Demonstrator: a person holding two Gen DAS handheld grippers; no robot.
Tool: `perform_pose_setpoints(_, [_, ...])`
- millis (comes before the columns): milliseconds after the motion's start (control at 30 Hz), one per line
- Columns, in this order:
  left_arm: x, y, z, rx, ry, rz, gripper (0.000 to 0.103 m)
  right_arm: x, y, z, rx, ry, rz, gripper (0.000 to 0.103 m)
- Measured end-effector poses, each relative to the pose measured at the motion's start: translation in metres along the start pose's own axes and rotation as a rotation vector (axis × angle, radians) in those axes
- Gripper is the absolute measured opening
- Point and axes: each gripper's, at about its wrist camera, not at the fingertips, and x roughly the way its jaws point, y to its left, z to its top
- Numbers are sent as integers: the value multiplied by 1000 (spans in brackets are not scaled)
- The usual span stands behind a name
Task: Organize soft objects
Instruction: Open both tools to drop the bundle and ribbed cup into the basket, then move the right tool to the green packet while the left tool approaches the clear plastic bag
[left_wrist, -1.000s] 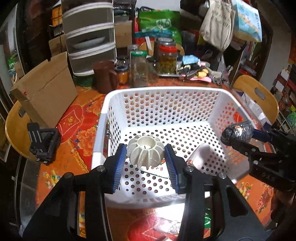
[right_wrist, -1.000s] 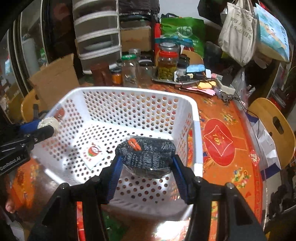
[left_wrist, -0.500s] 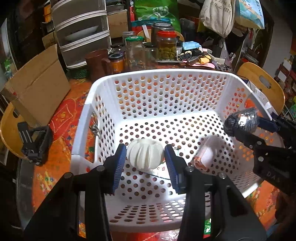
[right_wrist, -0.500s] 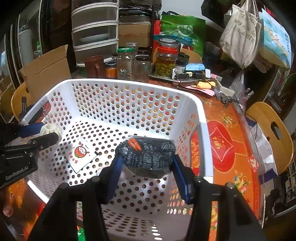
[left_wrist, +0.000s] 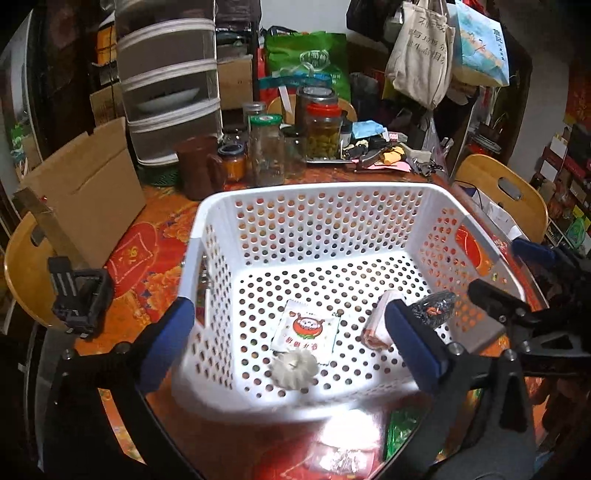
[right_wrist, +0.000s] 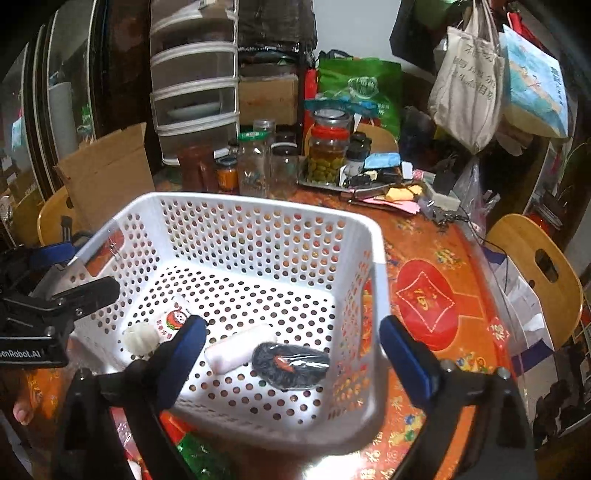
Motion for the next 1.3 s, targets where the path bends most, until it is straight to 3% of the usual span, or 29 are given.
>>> perform_pose_setpoints(300, [-51,19,-39,-58,-11,7,103,-40,-6,-17,23,-56,-8,103])
perform_pose_setpoints(633, [-83,28,-132,-77,9,-6,103,-68,6,-60,6,-48,14,103])
perform_pose_setpoints(800, [-91,31,-172,-94,-6,-1,103,-68,14,-100,23,-21,82,103])
perform_pose_setpoints(900, [-85,26,-178,-77,-7,7,103,-59,19,-123,33,9,116,103])
perform_pose_setpoints(1167, [-36,2,-175,-49,82,-58,103,-35,41,-153,11,57,173,102])
perform_pose_setpoints(1300, [-12,-13,-174,-22,122,-65,103,-31,39,-161,13,63,152,101])
